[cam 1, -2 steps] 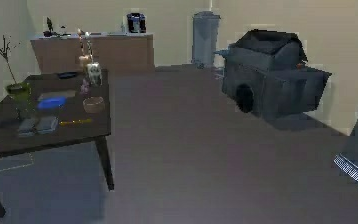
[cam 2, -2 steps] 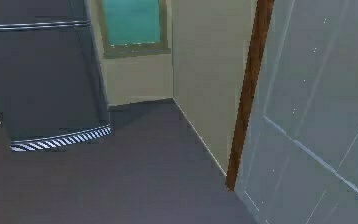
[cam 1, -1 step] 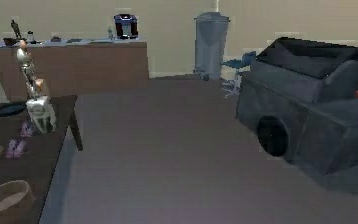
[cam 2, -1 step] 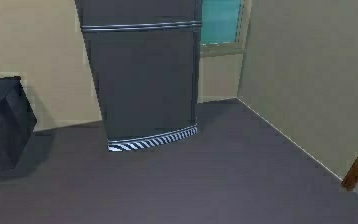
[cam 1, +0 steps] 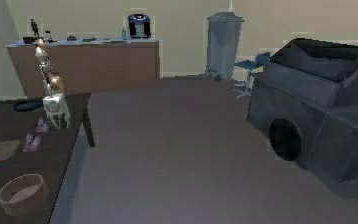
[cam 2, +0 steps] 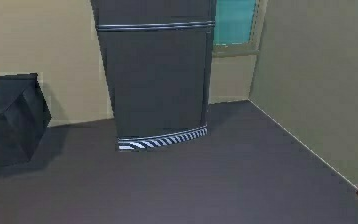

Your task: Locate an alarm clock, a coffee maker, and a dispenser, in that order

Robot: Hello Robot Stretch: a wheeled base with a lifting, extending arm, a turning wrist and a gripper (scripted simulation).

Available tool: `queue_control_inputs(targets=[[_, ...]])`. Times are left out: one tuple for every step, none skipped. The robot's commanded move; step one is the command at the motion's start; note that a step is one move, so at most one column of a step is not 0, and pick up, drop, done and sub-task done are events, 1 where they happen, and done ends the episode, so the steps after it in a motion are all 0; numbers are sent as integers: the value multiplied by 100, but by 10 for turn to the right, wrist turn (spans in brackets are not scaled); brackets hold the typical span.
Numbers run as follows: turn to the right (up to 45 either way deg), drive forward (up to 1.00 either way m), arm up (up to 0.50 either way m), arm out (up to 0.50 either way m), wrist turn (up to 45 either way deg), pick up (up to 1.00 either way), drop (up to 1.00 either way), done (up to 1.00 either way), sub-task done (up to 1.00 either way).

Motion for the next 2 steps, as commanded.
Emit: queue_control_inputs(targets=[[0, 15, 0, 0, 0, 0, 0, 0, 0], [-150, 0, 0, 0, 0, 0, 0, 0, 0]])
